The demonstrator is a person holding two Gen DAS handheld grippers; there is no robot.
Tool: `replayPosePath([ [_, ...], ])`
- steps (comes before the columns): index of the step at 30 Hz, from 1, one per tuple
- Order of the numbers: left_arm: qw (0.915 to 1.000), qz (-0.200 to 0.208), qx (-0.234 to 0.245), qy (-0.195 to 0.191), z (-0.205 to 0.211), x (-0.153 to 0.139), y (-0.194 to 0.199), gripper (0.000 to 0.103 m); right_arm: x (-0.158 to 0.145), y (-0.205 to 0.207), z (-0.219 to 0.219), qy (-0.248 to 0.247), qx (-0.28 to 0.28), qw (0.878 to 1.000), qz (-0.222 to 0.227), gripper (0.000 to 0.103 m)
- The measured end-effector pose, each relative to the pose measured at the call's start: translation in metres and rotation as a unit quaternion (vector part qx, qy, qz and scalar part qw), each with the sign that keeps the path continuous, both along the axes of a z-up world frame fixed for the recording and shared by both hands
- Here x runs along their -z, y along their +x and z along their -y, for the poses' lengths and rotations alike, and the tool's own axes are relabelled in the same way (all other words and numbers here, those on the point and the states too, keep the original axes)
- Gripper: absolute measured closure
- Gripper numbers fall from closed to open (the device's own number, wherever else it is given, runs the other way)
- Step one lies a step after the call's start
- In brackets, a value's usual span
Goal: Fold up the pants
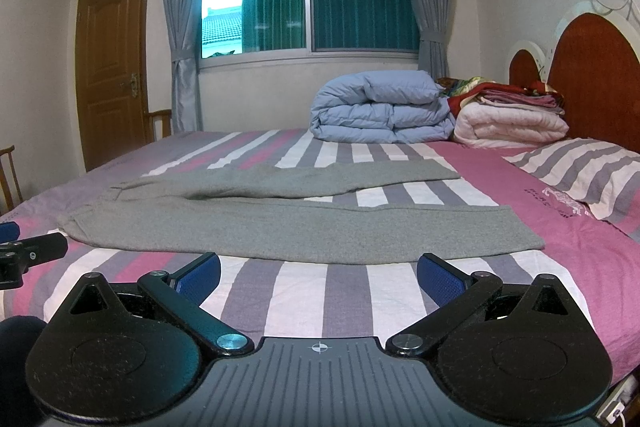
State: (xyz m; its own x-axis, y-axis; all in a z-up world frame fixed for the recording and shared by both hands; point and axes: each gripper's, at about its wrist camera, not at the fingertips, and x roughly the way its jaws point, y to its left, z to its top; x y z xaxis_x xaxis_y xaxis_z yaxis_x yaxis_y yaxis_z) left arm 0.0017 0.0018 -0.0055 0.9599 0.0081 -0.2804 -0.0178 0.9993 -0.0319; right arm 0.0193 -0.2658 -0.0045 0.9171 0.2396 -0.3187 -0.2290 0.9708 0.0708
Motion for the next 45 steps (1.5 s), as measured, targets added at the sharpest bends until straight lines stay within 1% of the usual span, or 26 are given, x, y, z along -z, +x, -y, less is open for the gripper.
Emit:
replayPosePath([
  [15, 1.0, -0.001, -0.001, 0.0, -0.003, 0.001, -0.001, 0.006, 0.0, 0.001, -0.001, -0.002, -0.001, 1.0, -0.002, 0.0],
  [16, 1.0, -0.004, -0.001, -0.002, -0.005, 0.0, -0.001, 0.006, 0.003, 0.0, 0.001, -0.003, -0.004, 1.0, -0.003, 0.0],
  [18, 0.9999, -0.01, 0.0, -0.007, -0.012, -0.004, 0.0, 0.006, 0.0, 0.003, -0.001, -0.004, -0.016, 1.0, -0.004, 0.0],
  [20, 0.9998, -0.012, -0.009, -0.01, -0.022, -0.009, 0.006, 0.006, -0.007, 0.005, -0.005, 0.001, -0.039, 0.999, 0.008, 0.0],
  [22, 0.9993, -0.025, -0.024, -0.011, -0.039, -0.015, 0.019, 0.006, -0.015, 0.016, -0.01, 0.006, -0.057, 0.998, 0.013, 0.0],
  [25, 0.9984, -0.03, -0.047, -0.007, -0.057, -0.023, 0.038, 0.006, -0.025, 0.044, -0.022, 0.007, -0.081, 0.997, 0.002, 0.0],
  [28, 0.9977, -0.027, -0.061, 0.01, -0.074, -0.035, 0.057, 0.006, -0.033, 0.077, -0.037, 0.004, -0.103, 0.995, -0.014, 0.0],
  [31, 0.9972, -0.037, -0.063, 0.017, -0.093, -0.045, 0.085, 0.006, -0.041, 0.11, -0.049, 0.004, -0.122, 0.992, -0.023, 0.0],
  [32, 0.9964, -0.041, -0.07, 0.025, -0.1, -0.048, 0.096, 0.006, -0.044, 0.12, -0.053, 0.003, -0.126, 0.992, -0.026, 0.0],
  [34, 0.9957, -0.052, -0.066, 0.039, -0.11, -0.051, 0.113, 0.006, -0.05, 0.145, -0.063, 0.002, -0.128, 0.991, -0.034, 0.0],
  [39, 0.9919, -0.086, -0.071, 0.061, -0.138, -0.05, 0.167, 0.006, -0.055, 0.206, -0.089, 0.002, -0.133, 0.99, -0.057, 0.0],
  [45, 0.9855, -0.117, -0.081, 0.093, -0.172, -0.037, 0.225, 0.006, -0.045, 0.273, -0.125, -0.017, -0.155, 0.985, -0.078, 0.0],
])
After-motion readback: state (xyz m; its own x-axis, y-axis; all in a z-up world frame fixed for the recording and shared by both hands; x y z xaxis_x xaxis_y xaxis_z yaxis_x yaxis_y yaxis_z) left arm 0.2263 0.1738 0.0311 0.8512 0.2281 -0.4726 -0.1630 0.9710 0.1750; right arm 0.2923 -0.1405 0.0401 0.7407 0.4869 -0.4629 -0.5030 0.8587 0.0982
